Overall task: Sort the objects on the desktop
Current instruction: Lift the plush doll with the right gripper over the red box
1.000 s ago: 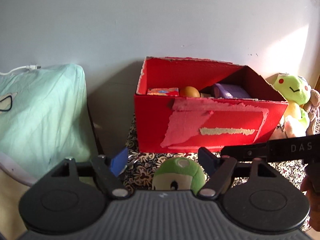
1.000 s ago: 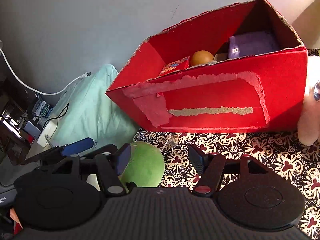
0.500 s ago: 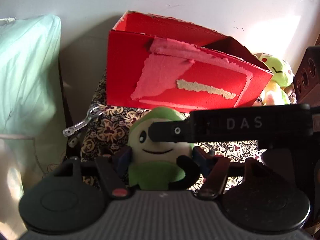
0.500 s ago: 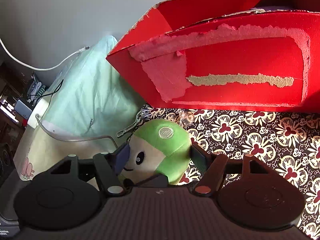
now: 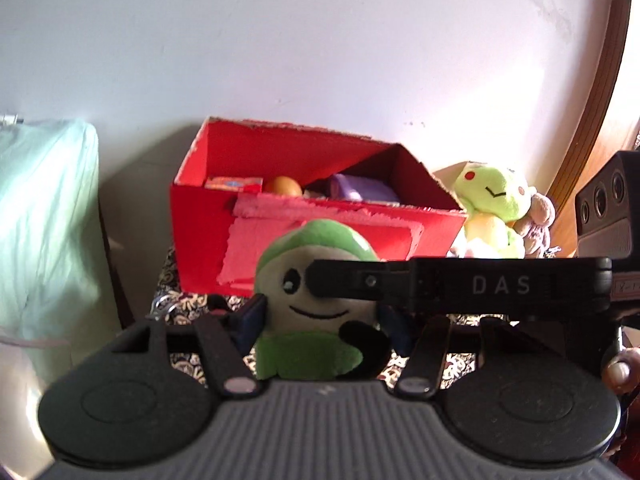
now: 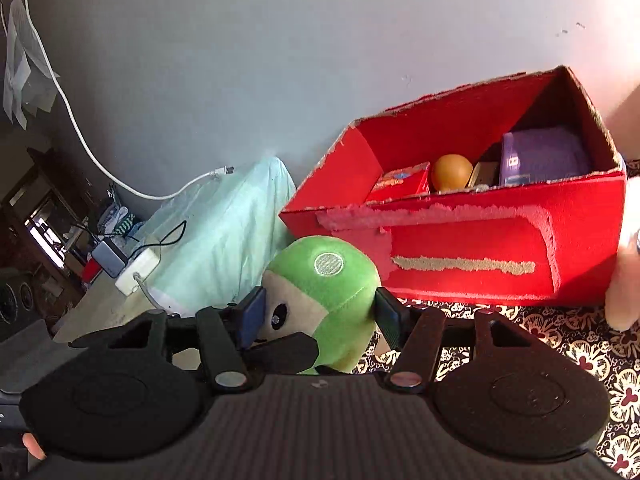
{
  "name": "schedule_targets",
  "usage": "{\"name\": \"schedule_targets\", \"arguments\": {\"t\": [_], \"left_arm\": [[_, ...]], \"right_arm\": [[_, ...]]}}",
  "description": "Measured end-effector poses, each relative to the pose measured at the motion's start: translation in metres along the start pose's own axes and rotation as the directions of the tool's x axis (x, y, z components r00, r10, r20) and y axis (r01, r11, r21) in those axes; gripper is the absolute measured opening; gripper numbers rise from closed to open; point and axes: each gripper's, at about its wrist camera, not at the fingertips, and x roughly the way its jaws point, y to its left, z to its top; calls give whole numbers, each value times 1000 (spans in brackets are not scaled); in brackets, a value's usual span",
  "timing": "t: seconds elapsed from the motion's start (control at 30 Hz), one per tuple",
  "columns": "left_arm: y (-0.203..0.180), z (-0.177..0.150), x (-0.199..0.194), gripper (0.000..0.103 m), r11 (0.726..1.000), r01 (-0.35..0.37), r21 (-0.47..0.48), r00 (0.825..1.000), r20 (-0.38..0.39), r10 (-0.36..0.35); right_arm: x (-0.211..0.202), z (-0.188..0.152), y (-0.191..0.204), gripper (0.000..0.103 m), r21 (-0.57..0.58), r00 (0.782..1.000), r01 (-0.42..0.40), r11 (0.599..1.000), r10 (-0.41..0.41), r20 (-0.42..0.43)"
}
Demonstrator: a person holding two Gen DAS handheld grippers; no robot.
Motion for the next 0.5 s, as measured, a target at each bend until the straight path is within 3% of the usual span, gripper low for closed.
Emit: {"name": "schedule_targets", "arguments": {"t": [0.1,0.27,0.37,0.5], "left_arm": [[-19,35,-7,60,997,18,69,997,76,-23],[-39,89,21,60,988,3,152,992,123,-22],[-37,115,53,60,990,6,138,996,93,-19],[-21,136,105,60,997,12,74,1000,16,-13]], "right_arm": [[-23,36,-1,61,-13,996,-9,1000,10,91],[-21,87,-9,62,-57,985,56,997,-46,168],[-1,116,-25,62,-56,985,98,994,-88,149],[44,147,-64,62,8,993,116,993,-117,36]]}}
